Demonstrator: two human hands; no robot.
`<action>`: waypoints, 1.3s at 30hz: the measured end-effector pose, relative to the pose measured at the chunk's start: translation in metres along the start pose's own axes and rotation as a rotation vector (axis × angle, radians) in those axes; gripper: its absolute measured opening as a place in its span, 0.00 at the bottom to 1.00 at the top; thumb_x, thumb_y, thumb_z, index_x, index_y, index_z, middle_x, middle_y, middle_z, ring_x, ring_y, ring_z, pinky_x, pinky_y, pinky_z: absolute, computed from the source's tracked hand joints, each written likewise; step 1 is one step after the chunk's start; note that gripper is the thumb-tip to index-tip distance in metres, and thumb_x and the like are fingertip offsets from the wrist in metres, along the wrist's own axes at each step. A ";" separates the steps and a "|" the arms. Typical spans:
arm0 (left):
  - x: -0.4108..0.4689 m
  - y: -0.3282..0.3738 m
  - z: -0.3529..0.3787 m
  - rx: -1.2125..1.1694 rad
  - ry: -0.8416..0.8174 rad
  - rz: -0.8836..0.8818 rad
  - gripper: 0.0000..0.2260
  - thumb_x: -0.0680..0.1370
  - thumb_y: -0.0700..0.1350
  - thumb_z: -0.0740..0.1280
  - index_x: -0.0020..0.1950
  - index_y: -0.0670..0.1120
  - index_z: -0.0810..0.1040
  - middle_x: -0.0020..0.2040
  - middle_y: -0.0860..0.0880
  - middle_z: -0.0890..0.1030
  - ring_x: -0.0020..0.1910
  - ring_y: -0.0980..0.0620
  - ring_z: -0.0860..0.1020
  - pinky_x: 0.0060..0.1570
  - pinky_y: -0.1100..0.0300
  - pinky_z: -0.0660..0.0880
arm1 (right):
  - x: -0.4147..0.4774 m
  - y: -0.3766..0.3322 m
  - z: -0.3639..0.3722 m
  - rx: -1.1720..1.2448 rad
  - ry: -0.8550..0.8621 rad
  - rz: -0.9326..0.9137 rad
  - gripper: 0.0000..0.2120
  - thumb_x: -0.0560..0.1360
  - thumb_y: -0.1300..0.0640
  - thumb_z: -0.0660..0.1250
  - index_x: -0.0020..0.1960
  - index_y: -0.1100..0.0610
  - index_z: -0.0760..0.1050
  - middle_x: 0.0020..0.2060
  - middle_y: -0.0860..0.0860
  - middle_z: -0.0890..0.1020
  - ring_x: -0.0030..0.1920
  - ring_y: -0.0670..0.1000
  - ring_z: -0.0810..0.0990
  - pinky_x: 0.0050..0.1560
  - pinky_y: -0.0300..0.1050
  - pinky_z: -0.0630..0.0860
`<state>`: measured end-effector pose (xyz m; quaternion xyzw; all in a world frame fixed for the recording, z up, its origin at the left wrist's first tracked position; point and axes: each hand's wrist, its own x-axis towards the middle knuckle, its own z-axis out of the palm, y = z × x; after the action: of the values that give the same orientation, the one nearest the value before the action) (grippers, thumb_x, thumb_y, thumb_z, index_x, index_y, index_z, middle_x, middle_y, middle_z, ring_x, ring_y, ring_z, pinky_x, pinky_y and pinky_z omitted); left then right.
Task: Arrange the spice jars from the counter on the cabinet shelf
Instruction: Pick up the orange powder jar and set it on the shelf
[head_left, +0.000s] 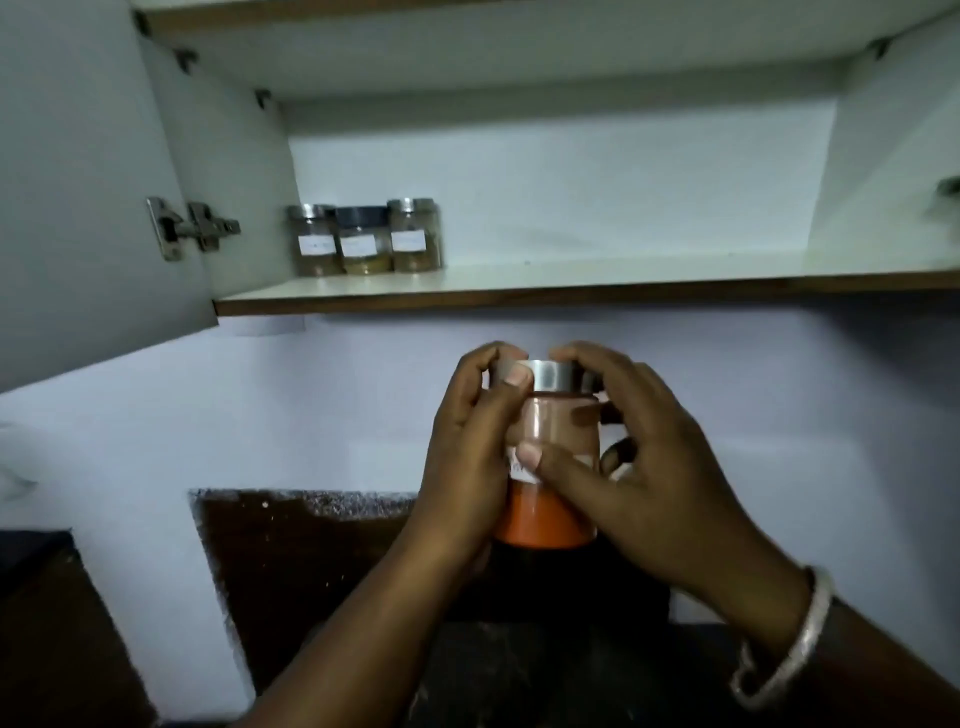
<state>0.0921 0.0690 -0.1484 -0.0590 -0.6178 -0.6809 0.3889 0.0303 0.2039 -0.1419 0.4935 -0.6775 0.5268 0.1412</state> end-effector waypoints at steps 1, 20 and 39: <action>0.017 0.006 0.000 0.015 0.007 0.052 0.08 0.79 0.49 0.65 0.56 0.49 0.78 0.49 0.45 0.83 0.47 0.46 0.84 0.42 0.54 0.82 | 0.020 -0.004 -0.007 -0.009 -0.023 -0.017 0.29 0.68 0.39 0.73 0.68 0.36 0.69 0.59 0.38 0.75 0.57 0.39 0.78 0.44 0.30 0.73; 0.248 -0.023 -0.090 1.526 0.240 0.170 0.10 0.79 0.47 0.62 0.43 0.47 0.80 0.48 0.43 0.86 0.50 0.40 0.83 0.41 0.58 0.68 | 0.338 0.089 0.073 -0.553 -0.073 0.066 0.24 0.69 0.50 0.78 0.59 0.57 0.74 0.57 0.59 0.80 0.56 0.61 0.79 0.47 0.44 0.69; 0.254 -0.039 -0.096 1.539 0.336 0.359 0.10 0.80 0.47 0.63 0.45 0.46 0.83 0.44 0.45 0.85 0.44 0.43 0.82 0.38 0.58 0.66 | 0.424 0.137 0.134 -0.635 -0.109 0.108 0.15 0.72 0.56 0.75 0.54 0.57 0.72 0.56 0.60 0.81 0.57 0.62 0.80 0.49 0.47 0.73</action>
<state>-0.0687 -0.1348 -0.0588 0.2300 -0.8278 0.0086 0.5116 -0.2379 -0.1366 0.0264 0.4156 -0.8398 0.2687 0.2233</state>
